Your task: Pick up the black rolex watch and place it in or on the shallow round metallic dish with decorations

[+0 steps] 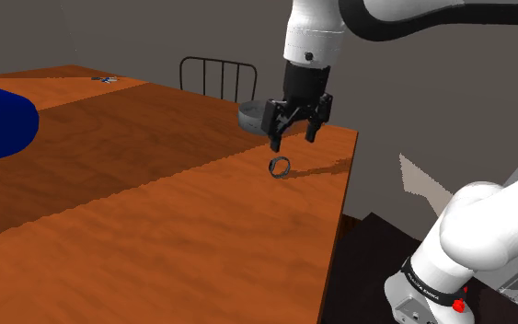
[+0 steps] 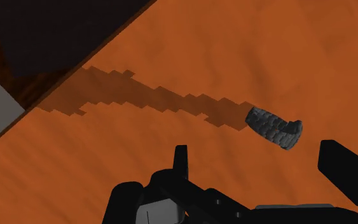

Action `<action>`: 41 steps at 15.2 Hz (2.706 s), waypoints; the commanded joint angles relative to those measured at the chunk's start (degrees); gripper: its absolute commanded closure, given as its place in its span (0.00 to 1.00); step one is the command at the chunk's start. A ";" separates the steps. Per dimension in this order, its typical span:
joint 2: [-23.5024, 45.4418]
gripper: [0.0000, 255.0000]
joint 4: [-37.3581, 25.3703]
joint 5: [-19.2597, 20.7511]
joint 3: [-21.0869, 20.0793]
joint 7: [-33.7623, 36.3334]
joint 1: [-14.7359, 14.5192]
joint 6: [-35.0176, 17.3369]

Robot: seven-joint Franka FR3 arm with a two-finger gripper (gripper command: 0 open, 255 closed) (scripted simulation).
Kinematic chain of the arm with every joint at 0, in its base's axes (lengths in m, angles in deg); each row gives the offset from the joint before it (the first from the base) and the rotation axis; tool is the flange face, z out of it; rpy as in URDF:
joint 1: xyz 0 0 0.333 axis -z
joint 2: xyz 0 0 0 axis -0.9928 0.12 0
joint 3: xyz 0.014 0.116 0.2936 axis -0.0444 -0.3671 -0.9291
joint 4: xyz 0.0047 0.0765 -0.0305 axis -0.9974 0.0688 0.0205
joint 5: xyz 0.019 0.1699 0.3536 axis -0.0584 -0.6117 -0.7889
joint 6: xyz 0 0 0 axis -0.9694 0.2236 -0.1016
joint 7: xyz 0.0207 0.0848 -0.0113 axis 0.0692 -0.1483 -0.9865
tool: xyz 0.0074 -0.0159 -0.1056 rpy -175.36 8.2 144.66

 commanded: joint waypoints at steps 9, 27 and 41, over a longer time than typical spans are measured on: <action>2.15 0.00 3.72 -1.66 -3.25 3.14 -0.46 -6.01; 2.15 1.00 3.72 -1.66 -3.25 3.14 -0.46 -6.00; 4.01 1.00 -8.43 -0.16 -2.07 3.96 0.43 4.41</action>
